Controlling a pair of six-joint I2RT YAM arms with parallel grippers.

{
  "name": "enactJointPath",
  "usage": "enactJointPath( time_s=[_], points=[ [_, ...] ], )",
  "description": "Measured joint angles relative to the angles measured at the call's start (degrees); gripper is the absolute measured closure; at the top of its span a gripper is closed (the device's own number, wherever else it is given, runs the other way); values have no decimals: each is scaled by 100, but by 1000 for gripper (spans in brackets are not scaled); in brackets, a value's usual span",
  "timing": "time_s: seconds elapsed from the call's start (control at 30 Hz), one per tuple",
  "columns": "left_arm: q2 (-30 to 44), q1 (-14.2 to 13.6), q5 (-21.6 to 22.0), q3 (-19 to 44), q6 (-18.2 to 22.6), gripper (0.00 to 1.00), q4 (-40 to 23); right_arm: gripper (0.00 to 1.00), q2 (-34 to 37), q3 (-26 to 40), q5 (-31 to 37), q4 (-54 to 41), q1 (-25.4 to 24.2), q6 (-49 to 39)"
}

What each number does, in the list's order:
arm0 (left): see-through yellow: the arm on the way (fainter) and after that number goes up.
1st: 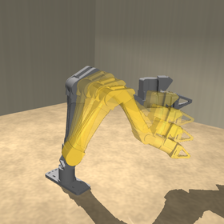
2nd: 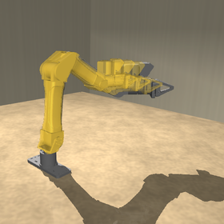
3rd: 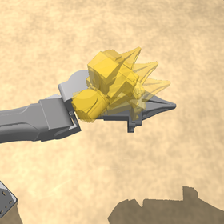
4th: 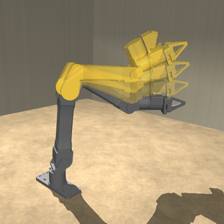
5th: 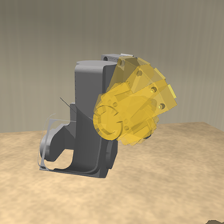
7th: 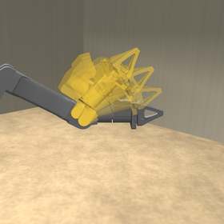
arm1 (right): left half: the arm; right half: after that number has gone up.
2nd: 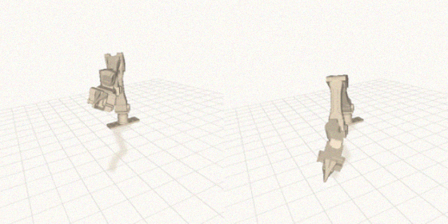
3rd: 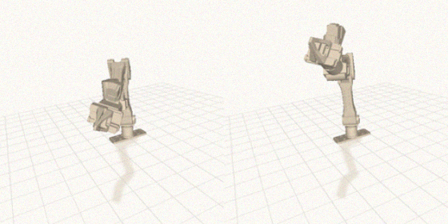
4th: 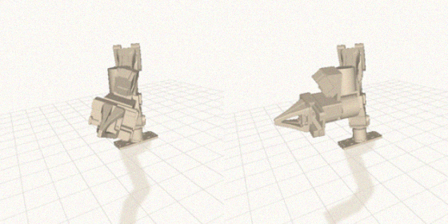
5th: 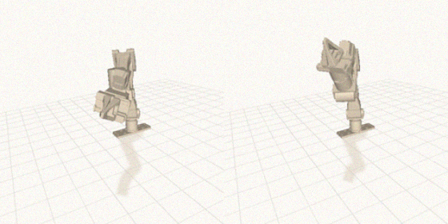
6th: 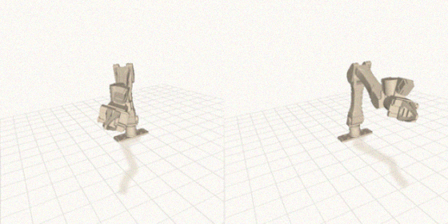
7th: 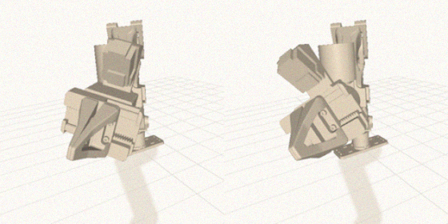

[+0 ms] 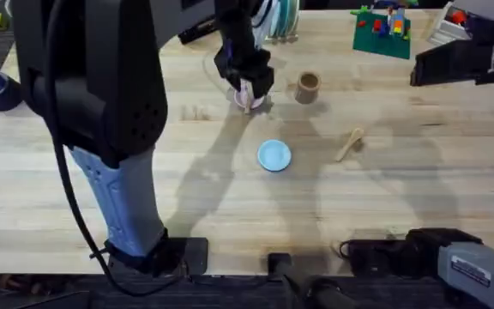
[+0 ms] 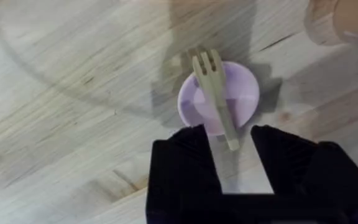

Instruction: Pick up a utensil and set it on the pink plate, then put the other utensil in the container.

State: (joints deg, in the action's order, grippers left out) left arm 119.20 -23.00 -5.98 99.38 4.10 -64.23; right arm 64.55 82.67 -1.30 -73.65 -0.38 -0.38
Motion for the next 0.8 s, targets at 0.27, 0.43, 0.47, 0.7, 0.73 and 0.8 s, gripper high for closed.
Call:
enactJointPath(
  time_s=[0.27, 0.43, 0.47, 0.7, 0.73, 0.8],
  points=[
    [-36, 0, 0, 862, -23, 382, -596, 7, 0, 0, 0, 0, -1, 0],
    [-485, 0, 15, 943, -32, 150, -1023, 7, 0, 0, 0, 0, 0, 2],
    [-629, 1, 20, 945, -19, 71, -1118, 7, 1, 0, 0, 1, -1, 0],
    [-1662, 0, 22, 1020, -4, 6, -1733, 7, 1, 0, 0, 2, -1, 0],
    [-1792, 2, 22, 1022, 0, 6, -1837, 7, 0, 0, 0, 0, 0, 0],
    [-2035, 1, 21, 1022, 2, 6, -2018, 7, 0, 0, 0, 2, 0, 0]
  ],
)
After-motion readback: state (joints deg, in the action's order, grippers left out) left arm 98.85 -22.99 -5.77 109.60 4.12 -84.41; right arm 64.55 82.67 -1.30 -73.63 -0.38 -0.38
